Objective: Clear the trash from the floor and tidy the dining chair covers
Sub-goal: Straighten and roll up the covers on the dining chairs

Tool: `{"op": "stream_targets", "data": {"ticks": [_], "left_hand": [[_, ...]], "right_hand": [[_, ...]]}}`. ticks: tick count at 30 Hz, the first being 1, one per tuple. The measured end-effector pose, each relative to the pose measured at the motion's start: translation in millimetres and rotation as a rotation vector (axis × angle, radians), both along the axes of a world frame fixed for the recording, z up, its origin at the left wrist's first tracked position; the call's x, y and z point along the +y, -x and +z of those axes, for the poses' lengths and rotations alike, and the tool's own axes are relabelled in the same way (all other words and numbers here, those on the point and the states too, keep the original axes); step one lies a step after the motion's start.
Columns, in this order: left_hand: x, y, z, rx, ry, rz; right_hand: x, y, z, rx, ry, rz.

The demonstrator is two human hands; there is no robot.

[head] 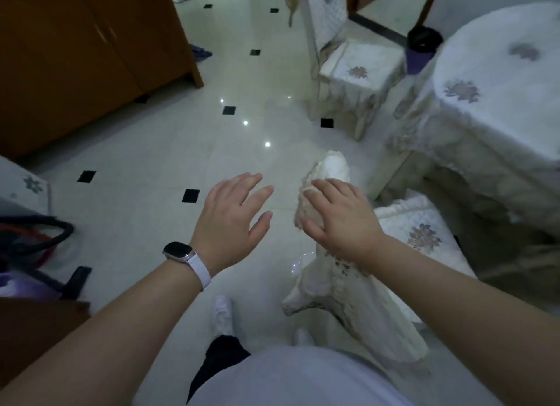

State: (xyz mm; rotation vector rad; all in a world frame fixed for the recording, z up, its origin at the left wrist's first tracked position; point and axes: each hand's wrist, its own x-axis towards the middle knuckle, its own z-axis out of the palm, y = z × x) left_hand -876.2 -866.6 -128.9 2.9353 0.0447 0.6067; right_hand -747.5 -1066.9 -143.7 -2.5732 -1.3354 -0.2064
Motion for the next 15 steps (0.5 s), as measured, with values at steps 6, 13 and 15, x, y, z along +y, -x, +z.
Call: {"op": "stream_targets", "data": {"ticks": [6, 13, 15], "left_hand": [[43, -61, -16, 0.055, 0.085, -0.260], [86, -120, -11, 0.043, 0.155, -0.588], [87, -131, -9, 0.039, 0.168, -0.660]], "right_hand": [[13, -1, -4, 0.060, 0.046, -0.323], [37, 30, 6, 0.074, 0.088, -0.700], [39, 44, 11, 0.077, 0.080, -0.798]]}}
